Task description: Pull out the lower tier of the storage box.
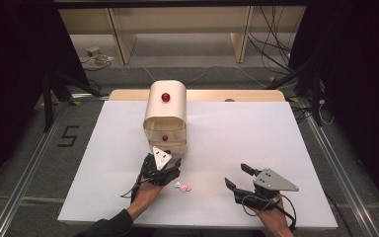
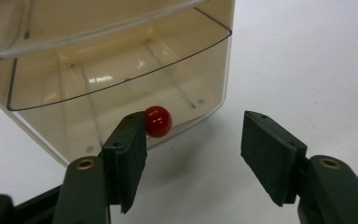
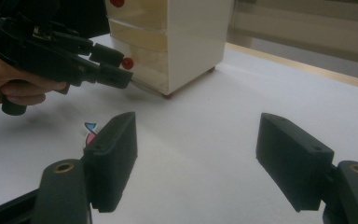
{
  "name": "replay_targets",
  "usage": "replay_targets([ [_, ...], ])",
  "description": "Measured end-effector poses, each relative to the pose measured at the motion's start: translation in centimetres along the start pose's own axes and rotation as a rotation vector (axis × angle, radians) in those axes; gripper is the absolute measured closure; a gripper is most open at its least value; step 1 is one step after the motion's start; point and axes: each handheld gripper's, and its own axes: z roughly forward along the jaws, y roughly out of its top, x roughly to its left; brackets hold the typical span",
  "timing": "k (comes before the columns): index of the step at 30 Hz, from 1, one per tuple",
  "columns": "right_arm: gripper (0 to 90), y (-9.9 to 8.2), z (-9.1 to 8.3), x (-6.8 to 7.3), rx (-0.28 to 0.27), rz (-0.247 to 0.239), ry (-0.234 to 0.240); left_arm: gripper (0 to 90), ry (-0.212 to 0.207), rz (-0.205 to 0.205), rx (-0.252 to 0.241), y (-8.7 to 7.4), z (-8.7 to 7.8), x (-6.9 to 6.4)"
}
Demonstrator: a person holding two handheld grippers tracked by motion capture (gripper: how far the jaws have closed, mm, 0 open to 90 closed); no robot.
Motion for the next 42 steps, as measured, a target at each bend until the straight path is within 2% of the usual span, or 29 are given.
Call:
replay_targets([
  [15, 30.1, -0.01, 0.02, 0.01, -0.004, -0.001, 0.002, 46.1, 0.039, -0.007, 0.0, -0.06, 0.46, 0.08],
  [28, 30.1, -0.01, 0.07, -0.01, -0.005, -0.008, 0.003, 55.1, 0.078, -0.019, -0.01, -0.12, 0.56, -0.01],
  [42, 30.3, -0.03, 0.13, 0.11, 0.001, -0.02, 0.005, 61.1, 0.098, -0.038, -0.015, -0.15, 0.54, 0.02],
])
